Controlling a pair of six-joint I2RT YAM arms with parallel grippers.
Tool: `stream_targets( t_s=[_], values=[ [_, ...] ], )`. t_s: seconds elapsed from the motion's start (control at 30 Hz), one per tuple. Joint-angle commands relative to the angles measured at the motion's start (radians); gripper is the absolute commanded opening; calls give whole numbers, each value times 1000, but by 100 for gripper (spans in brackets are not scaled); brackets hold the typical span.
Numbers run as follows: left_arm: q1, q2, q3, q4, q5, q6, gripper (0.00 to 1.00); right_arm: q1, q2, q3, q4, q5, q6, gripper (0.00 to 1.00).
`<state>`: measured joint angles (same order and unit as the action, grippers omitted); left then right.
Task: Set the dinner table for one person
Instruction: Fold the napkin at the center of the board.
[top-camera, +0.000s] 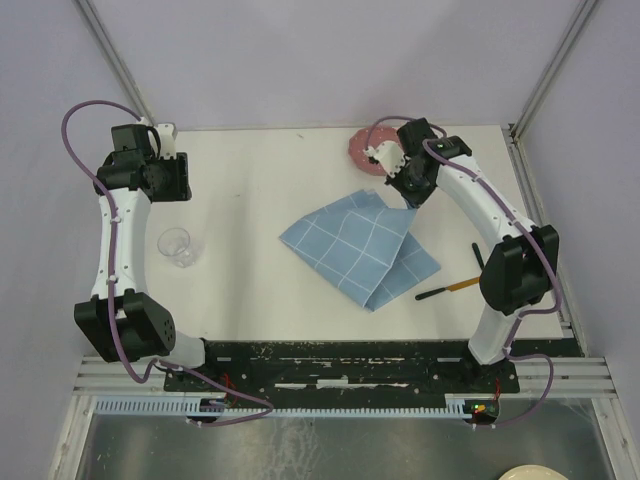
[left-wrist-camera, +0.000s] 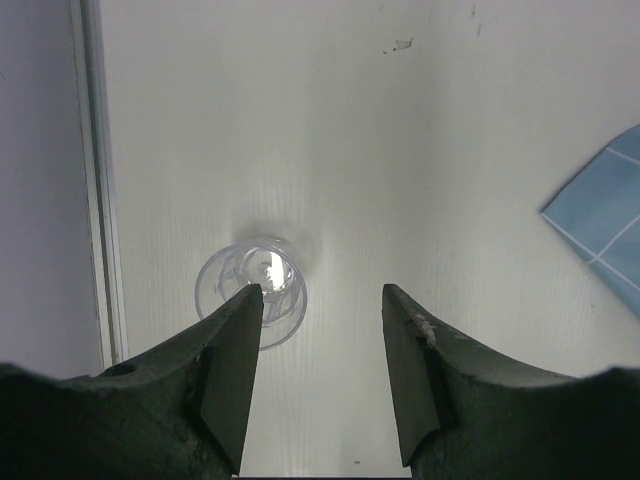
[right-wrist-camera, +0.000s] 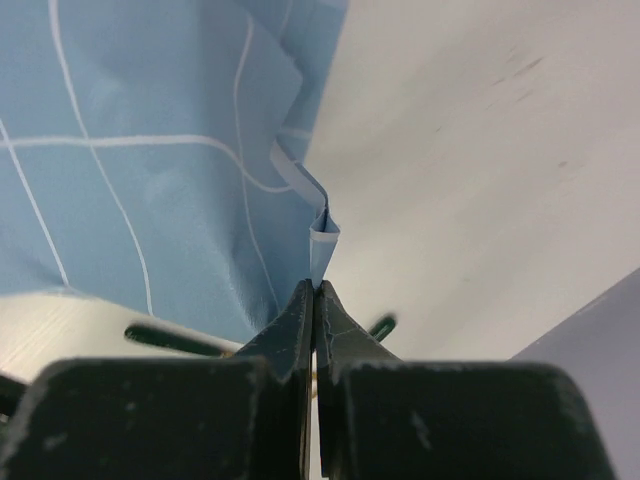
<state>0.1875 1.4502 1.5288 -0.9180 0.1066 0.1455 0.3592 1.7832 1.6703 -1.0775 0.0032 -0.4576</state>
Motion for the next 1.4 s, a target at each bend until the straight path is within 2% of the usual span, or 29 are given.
stream_targets(
  t_s=[0.0, 0.1, 0.27, 0.4, 0.63, 0.83, 1.0, 1.27, 1.37],
  values=[
    [-8, -20, 43, 10, -10, 31, 58, 0, 82, 171, 122, 89, 46, 2],
    [-9, -30, 38, 10, -16, 32, 58, -1, 135, 264, 76, 38, 66, 2],
    [-8, -51, 9, 10, -27, 42, 58, 0, 104, 216, 110, -40, 94, 2],
    [-9, -61, 1, 11, -31, 46, 58, 0, 115, 212, 18, -54, 69, 2],
    [-10, -48, 7, 10, -27, 42, 58, 0, -37, -41, 20, -15, 5, 2],
    [-13, -31, 11, 21, -17, 39, 58, 0, -137, -129, -30, -44, -1, 2],
    [-14, -11, 31, 28, -4, 34, 58, 0, -167, -77, -49, -59, 9, 2],
    [-18, -11, 36, 29, 29, 31, 58, 3, -125, 43, -112, -139, 45, 2],
    [-63, -26, 18, 25, -17, 54, 58, 17, -101, 84, -105, -129, 58, 2]
  ],
)
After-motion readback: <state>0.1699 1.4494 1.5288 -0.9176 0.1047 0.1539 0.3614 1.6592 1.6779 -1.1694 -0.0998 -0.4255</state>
